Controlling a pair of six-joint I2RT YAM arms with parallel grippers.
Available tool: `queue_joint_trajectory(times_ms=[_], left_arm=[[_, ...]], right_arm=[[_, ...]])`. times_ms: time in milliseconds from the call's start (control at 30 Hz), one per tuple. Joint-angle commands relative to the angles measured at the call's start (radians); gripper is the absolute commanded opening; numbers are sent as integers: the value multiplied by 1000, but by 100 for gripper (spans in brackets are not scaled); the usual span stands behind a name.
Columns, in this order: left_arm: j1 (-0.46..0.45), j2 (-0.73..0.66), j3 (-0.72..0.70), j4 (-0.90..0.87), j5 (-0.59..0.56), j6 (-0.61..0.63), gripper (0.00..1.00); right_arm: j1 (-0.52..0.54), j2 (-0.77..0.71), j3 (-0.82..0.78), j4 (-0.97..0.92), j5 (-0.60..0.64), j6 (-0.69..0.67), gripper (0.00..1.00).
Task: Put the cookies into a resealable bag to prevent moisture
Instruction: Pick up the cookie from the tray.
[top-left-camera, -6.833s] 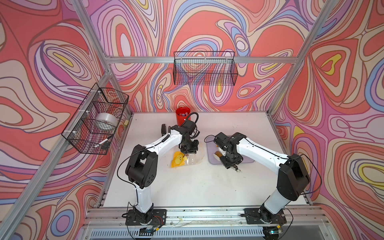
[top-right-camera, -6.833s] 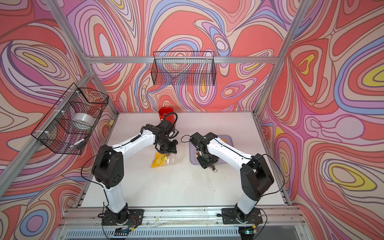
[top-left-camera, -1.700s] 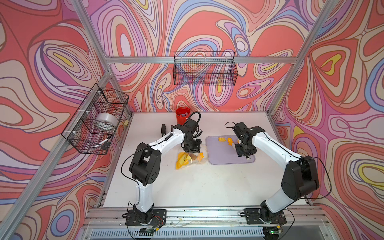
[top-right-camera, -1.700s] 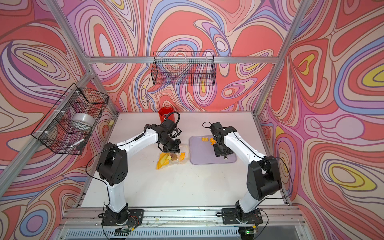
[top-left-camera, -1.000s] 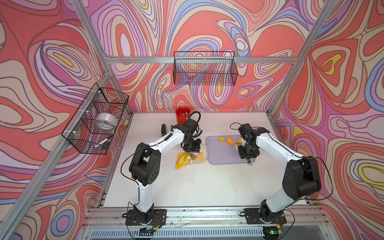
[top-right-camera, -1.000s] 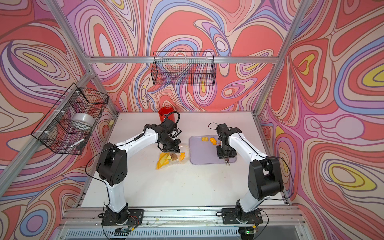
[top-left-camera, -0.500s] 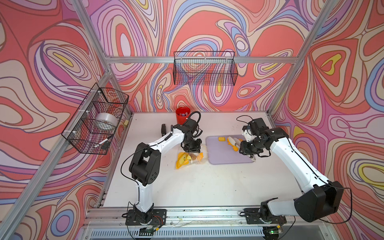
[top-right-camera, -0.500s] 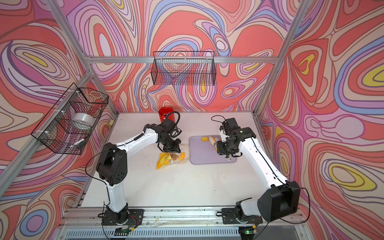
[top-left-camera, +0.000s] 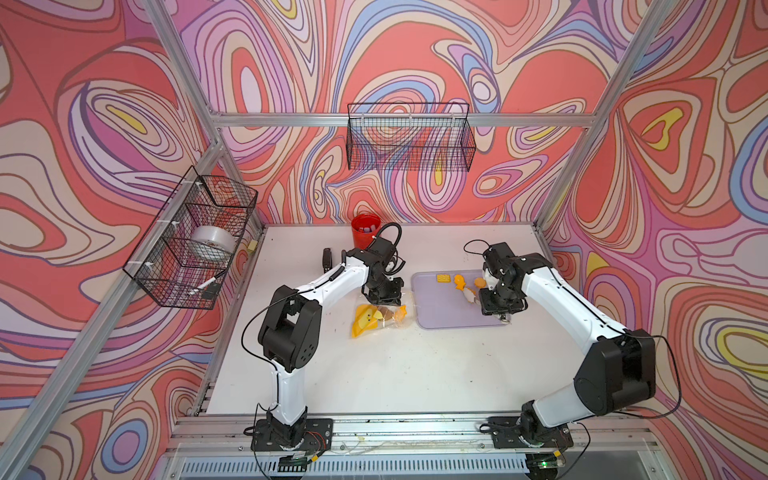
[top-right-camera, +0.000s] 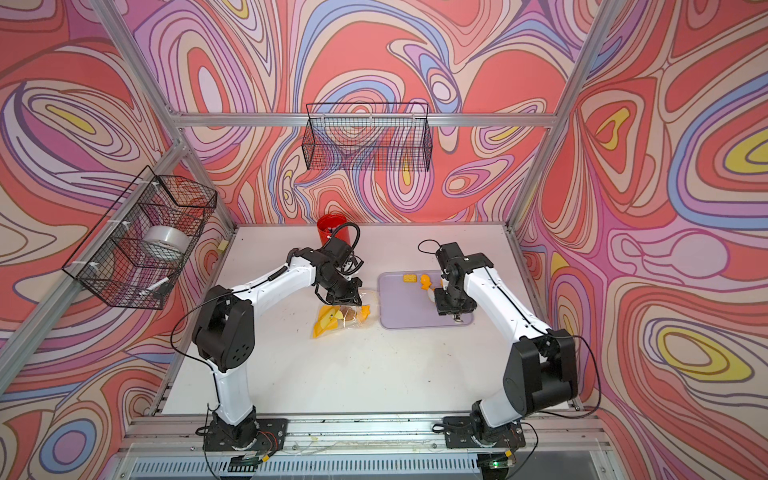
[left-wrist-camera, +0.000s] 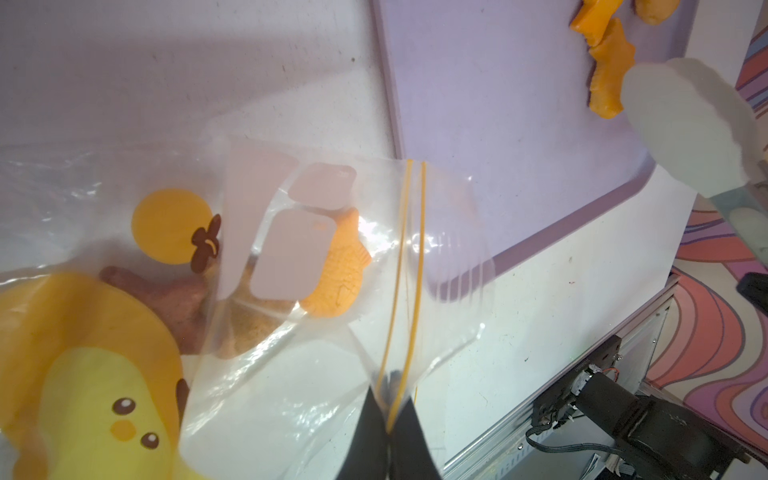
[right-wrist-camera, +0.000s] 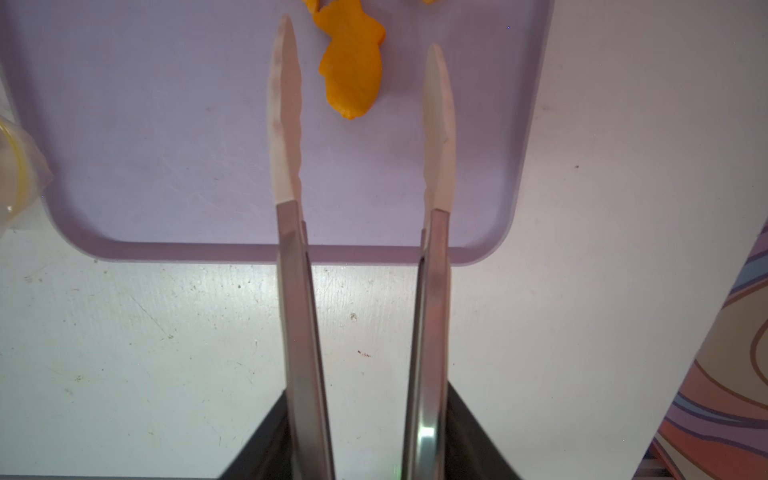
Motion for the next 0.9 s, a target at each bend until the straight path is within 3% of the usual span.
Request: queue_joint_trajectory(times_ms=[0, 267, 500, 667, 767, 867], left_arm=[[0, -7, 17, -19, -3, 6, 0], [0, 7, 34, -24, 4, 8, 0], [1, 11, 31, -23, 4, 7, 0], [1, 10, 31, -18, 10, 8, 0], [-1, 11, 31, -19, 12, 10, 0], [-1, 11, 30, -16, 11, 9, 0]], right_arm=[[0, 18, -13, 43, -24, -13, 51], [0, 93, -11, 22, -20, 0, 50], [0, 69, 3, 15, -12, 1, 36], [0, -7, 27, 13, 0, 17, 33], [0, -71, 41, 18, -59, -10, 31], [1, -131, 48, 28, -207, -47, 29]])
